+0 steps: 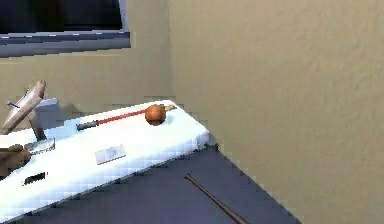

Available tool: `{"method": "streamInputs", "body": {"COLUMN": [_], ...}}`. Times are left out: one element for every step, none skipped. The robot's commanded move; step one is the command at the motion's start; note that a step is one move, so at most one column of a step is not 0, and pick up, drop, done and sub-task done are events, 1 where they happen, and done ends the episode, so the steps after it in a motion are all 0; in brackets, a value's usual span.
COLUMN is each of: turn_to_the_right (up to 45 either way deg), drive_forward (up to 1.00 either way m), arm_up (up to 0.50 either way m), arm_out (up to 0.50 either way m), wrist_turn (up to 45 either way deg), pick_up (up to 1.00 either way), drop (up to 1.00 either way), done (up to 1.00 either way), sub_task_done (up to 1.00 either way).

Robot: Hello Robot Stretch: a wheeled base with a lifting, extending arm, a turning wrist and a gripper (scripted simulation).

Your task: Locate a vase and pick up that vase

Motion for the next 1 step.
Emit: {"method": "streamInputs", "body": {"turn_to_the_right": [45.0], "drive_forward": [0.00], "arm_up": [0.00], "arm_out": [0.00], "wrist_turn": [0.0], "pick_up": [0.00], "drop": [0.00], "done": [0.00], "sub_task_done": [0.00]}}
